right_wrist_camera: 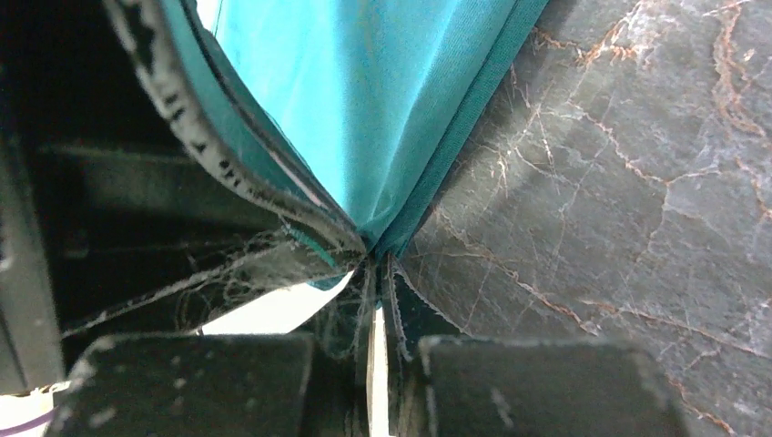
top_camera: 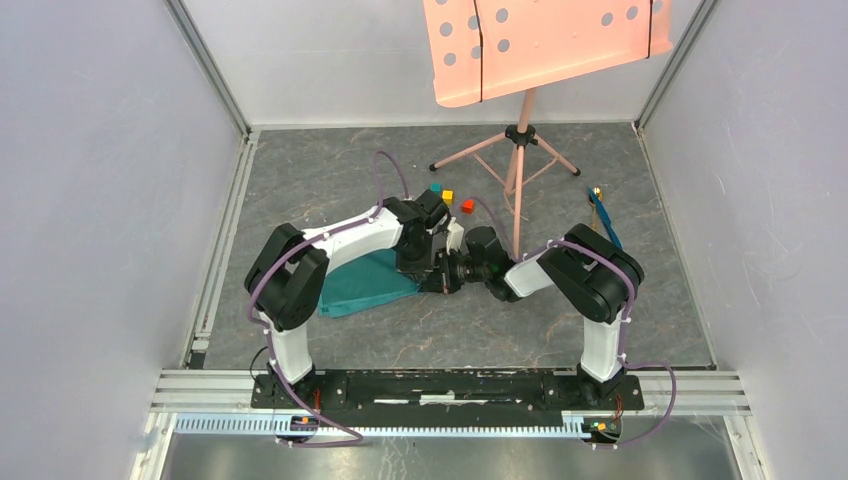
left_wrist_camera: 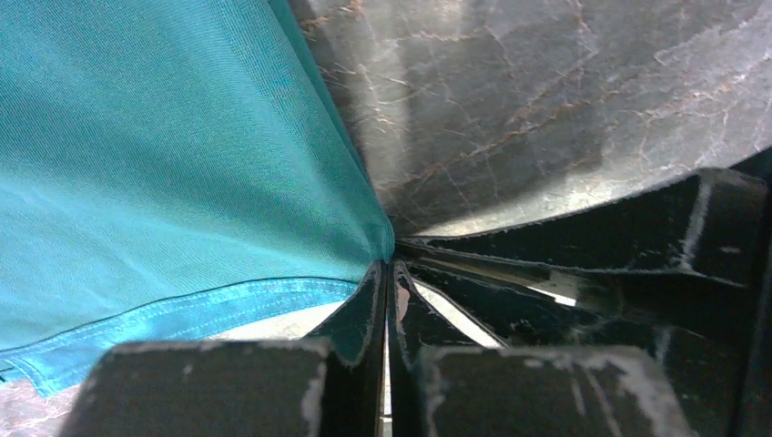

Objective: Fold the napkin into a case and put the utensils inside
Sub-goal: Smooth out the lower triangle-folded napkin at the center of the board.

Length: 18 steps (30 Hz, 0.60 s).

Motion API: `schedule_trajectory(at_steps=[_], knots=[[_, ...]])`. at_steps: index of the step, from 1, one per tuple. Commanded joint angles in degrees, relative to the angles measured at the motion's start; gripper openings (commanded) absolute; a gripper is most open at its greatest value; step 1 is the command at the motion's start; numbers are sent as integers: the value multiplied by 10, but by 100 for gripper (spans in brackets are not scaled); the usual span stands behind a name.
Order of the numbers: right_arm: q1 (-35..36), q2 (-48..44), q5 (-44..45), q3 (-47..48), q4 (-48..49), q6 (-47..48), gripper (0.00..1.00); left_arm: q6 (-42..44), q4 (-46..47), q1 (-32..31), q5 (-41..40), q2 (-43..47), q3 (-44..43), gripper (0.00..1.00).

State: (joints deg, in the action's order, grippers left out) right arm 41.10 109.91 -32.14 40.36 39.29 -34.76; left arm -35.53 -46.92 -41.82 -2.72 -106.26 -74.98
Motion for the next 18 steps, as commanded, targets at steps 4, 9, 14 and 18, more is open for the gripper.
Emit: schedule_trajectory(at_steps=[4,9,14,18], knots=[[0,-37,19,-22,-16,25,14,-31,-25,-11,0,-8,-21,14],[0,-82,50,-38,-68,52,32,-26,-67,-8,-54,46,-13,45],[0,-123,67,-44,-114,88,43,-13,-108,28,-86,131,11,68],[-1,-137,46,-35,-107,89,52,-10,-70,136,-38,215,111,74]])
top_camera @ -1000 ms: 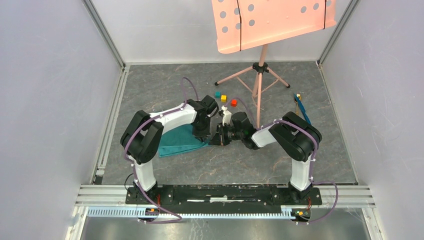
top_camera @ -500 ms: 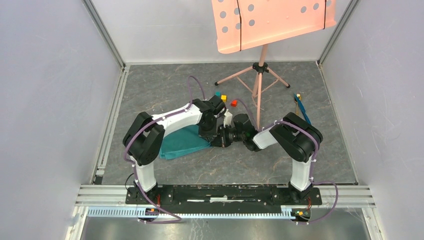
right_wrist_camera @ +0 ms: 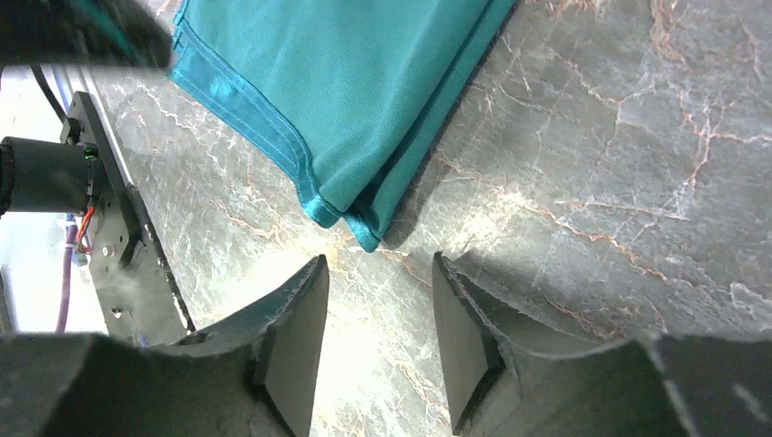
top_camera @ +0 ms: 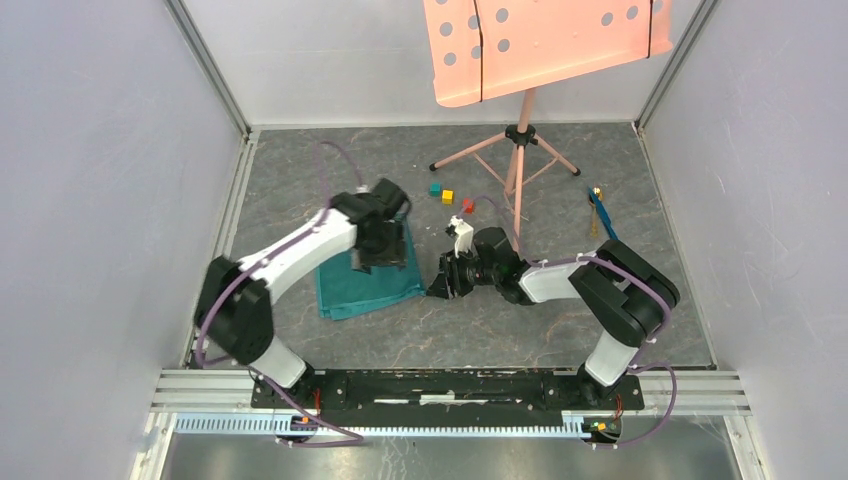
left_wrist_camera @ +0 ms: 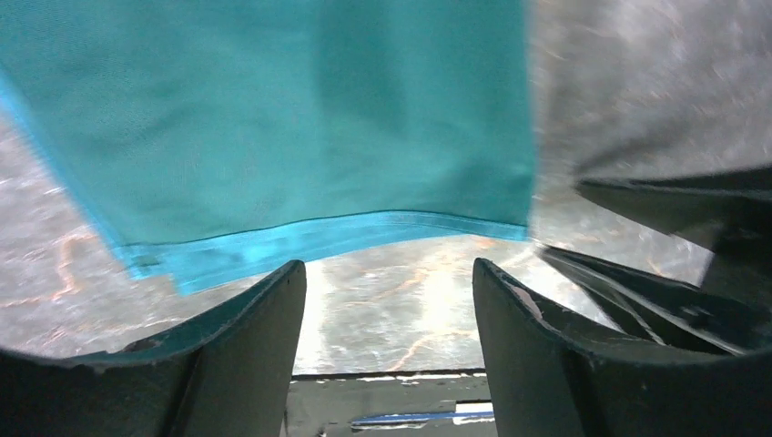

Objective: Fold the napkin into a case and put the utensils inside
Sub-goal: Smooth out the lower triangle-folded napkin at the center of the board.

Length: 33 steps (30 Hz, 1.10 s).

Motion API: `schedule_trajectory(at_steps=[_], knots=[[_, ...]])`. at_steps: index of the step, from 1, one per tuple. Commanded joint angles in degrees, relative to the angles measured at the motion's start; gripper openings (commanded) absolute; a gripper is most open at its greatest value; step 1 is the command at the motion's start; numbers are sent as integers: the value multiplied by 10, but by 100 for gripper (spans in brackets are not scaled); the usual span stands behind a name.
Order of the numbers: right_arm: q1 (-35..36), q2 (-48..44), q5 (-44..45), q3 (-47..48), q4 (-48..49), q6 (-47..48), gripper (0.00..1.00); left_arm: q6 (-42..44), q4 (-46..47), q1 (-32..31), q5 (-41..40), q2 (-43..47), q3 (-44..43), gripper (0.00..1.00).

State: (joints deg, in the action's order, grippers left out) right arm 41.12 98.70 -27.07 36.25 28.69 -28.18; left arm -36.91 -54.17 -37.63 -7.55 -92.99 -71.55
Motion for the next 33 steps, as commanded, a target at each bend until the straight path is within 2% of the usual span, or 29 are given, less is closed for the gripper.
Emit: schedule_trajectory(at_steps=[1,4,7,12,16,18,21,26,33], knots=[[0,-23,-10,11,4,17,54,3,17,136,38,105,102,74],[0,-2,-28,36,15,-1,59,-15,62,234,95,163,183,76],[2,22,-24,57,26,-16,59,-51,95,310,110,202,244,81],[5,54,-2,97,2,-33,63,-58,126,412,136,202,296,82],[10,58,32,95,-10,-32,61,-39,113,427,130,171,295,78],[11,65,32,96,-11,-34,60,-48,107,426,118,187,306,78],[10,74,30,103,-11,-35,56,-72,85,421,124,224,319,70],[11,85,22,109,-5,-37,48,-115,64,420,81,272,331,61],[10,77,28,102,-12,-22,35,-97,87,420,118,207,325,44]])
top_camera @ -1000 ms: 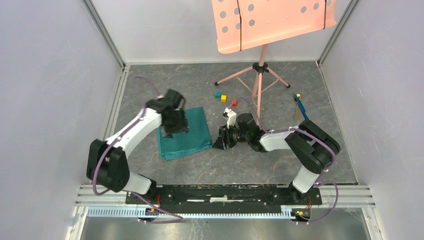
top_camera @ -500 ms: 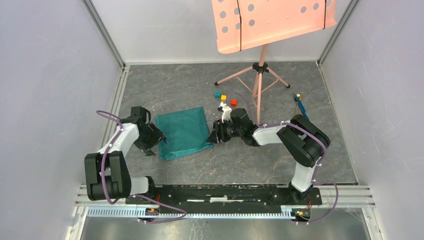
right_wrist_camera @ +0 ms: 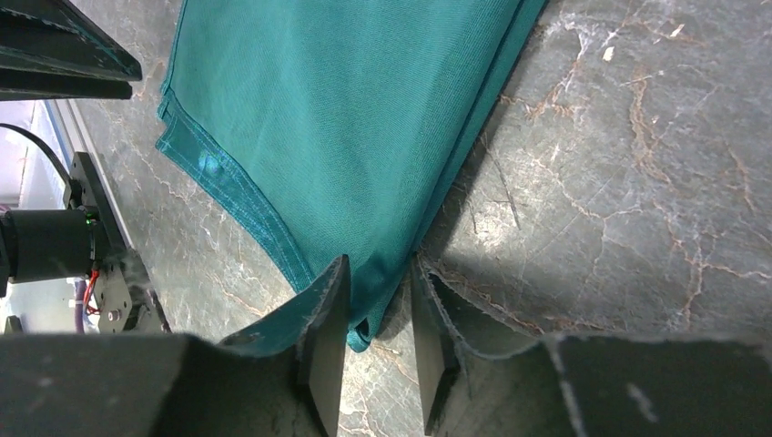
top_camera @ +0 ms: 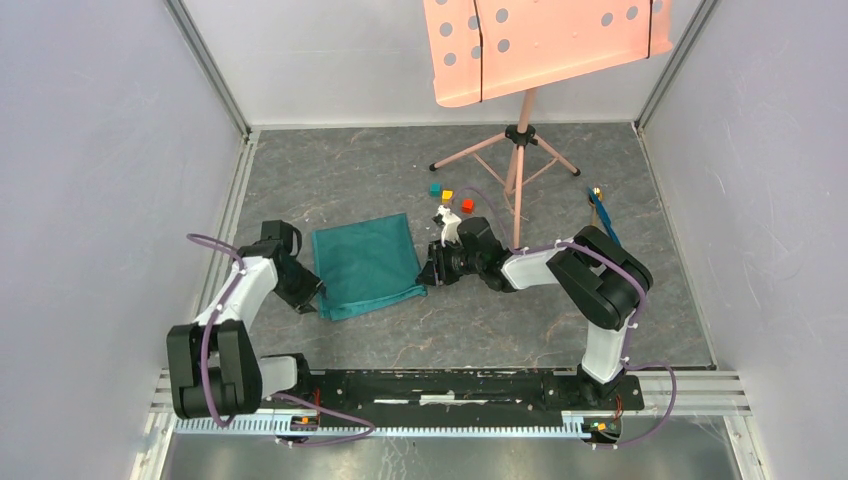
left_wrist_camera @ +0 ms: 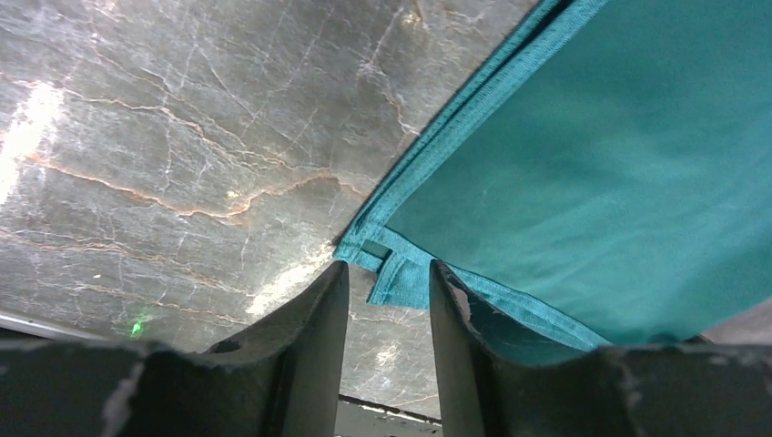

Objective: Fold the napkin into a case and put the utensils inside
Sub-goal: Smooth out the lower triangle-folded napkin at the center of the board.

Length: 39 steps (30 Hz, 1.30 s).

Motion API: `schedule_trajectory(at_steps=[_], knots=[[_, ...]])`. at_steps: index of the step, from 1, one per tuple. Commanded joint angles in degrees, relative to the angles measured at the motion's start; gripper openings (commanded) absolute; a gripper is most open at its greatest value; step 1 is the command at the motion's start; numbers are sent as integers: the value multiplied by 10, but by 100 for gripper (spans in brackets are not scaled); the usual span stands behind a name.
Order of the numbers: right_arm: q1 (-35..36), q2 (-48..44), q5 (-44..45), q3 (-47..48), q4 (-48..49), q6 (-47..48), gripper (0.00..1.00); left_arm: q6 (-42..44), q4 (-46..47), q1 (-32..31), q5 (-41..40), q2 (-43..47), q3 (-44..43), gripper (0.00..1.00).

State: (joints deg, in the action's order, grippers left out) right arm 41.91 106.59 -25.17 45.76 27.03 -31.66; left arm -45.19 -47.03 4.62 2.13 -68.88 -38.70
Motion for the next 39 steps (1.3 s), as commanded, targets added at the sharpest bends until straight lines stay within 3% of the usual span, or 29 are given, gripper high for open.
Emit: schedule_trajectory(at_steps=[1,7,12,16,25,28,30,39], knots=[[3,-3,10,6,4,16,33,-14,16,-3,22,-39,-1,44],[3,-8,15,3,-3,31,19,-25,26,-2,19,-32,13,45],[3,-9,15,4,-5,34,15,-31,30,-3,12,-38,20,42],[2,-8,15,5,-4,35,12,-26,56,-2,27,-57,24,29],[3,-6,12,7,-3,34,9,-26,73,-2,24,-75,39,28],[3,-4,10,8,-2,34,8,-23,74,-4,30,-71,38,10],[2,-3,9,7,-2,34,8,-24,66,-4,26,-59,35,4],[3,-4,9,9,-2,36,7,-32,7,-23,29,13,23,2]])
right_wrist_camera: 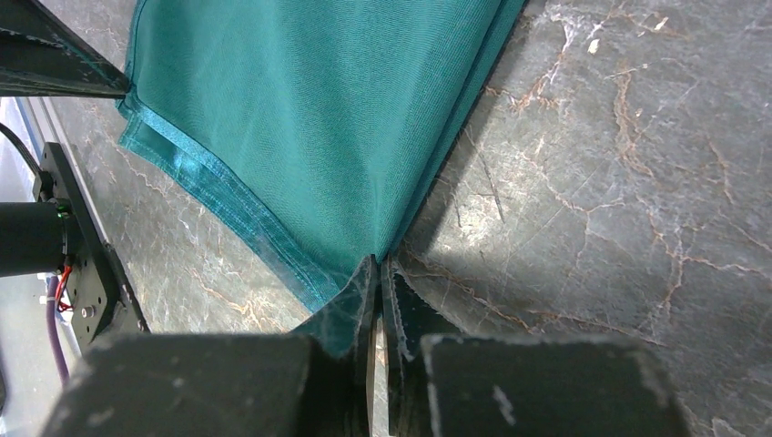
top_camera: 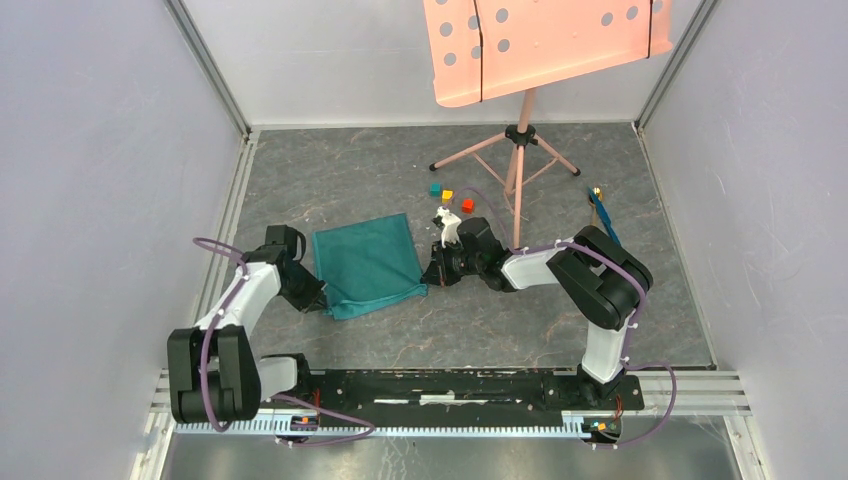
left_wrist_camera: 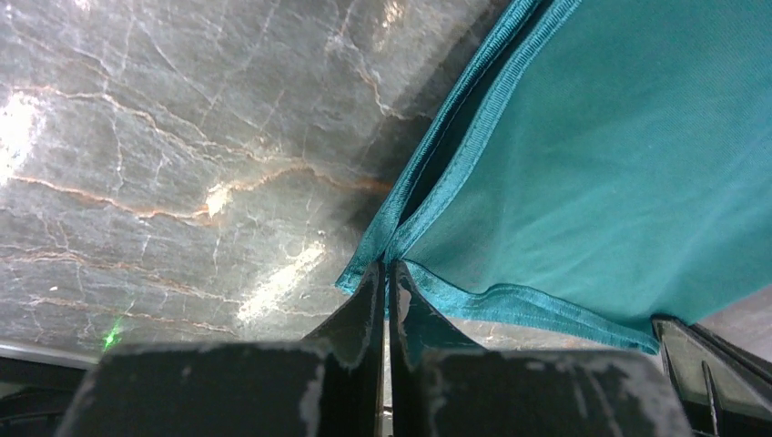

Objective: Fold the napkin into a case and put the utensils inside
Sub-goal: Smooth out the lower triangle-folded napkin at the center of the board.

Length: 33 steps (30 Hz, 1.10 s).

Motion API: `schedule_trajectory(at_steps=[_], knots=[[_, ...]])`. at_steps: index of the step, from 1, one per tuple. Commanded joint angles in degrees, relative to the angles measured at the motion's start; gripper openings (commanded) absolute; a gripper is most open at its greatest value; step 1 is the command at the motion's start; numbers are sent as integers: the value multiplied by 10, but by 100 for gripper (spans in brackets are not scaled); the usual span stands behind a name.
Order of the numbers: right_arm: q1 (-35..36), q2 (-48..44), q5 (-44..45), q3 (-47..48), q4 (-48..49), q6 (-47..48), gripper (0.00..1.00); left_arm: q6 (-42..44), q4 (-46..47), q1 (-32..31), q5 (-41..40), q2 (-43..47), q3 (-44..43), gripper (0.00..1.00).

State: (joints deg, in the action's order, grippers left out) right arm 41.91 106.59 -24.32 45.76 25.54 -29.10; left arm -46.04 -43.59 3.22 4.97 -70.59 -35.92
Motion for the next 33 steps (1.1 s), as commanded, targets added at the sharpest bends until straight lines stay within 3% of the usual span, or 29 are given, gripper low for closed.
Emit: schedule_trajectory(at_steps=[1,13,21,29,33], knots=[[3,-4,0,9,13,10,7,-26,-28,-13,3,33,-3,2],[3,-4,-2,11,11,13,7,-29,-44,-43,-7,23,-15,4],[3,-3,-2,9,10,15,7,-14,-78,-44,-63,27,-52,10],[2,-2,-2,9,13,14,7,-12,-74,-44,-52,12,-47,12],[3,-2,-3,8,13,15,8,-20,-64,-44,-25,13,-35,20]])
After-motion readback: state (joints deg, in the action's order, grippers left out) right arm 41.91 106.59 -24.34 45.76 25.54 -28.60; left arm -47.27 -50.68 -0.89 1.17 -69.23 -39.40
